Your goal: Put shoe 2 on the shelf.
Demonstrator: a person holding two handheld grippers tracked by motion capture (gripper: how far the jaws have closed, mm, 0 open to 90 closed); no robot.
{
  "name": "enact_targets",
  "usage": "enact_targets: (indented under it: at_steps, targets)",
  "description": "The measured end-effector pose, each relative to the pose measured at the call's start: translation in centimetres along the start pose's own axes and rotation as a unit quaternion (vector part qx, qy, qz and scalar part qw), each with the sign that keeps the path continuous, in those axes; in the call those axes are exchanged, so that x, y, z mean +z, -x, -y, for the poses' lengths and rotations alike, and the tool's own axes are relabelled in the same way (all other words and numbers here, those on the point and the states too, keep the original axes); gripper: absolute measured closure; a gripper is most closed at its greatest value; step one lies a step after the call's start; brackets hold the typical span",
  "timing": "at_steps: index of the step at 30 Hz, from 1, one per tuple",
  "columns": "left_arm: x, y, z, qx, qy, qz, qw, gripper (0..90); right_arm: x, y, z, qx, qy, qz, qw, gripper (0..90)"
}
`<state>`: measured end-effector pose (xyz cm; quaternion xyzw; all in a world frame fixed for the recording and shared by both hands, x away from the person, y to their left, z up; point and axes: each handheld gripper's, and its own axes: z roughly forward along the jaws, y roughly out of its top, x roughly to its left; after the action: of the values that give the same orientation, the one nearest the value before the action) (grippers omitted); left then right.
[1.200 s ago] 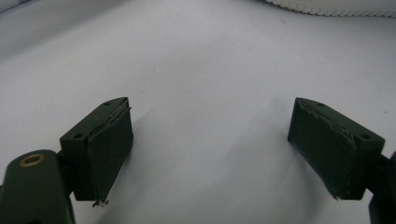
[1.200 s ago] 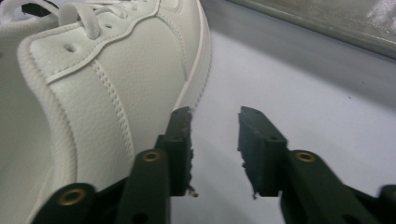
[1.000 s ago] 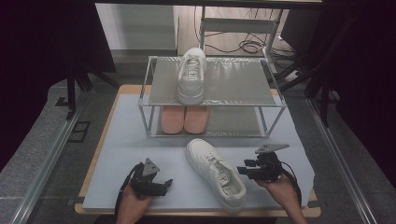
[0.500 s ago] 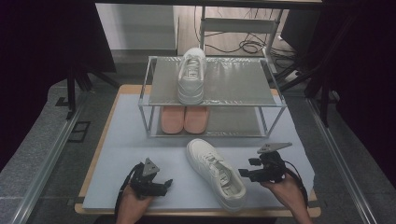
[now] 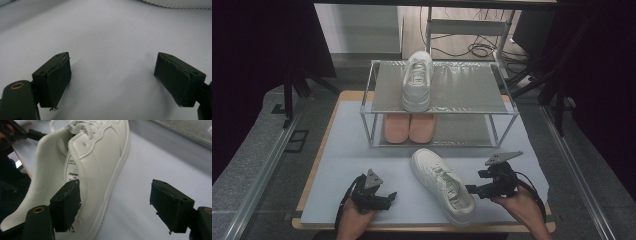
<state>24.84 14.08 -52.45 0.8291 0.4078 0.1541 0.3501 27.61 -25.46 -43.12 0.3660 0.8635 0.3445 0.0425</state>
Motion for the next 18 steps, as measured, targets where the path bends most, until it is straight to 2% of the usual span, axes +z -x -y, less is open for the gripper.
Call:
enact_targets:
  at_steps: [9, 18]
  targets:
    - [0.0, 0.0, 0.0, 0.0, 0.0, 0.0, 1.0, 14.0, 0.5, -0.7, -0.6, -0.007, -0.032, -0.016, 0.9993, 25.0]
    - [0.0, 0.0, 0.0, 0.003, -0.002, 0.0, 1.0, 14.0, 2.1, -1.0, -0.9, -0.006, -0.09, -0.021, 0.9957, 37.5]
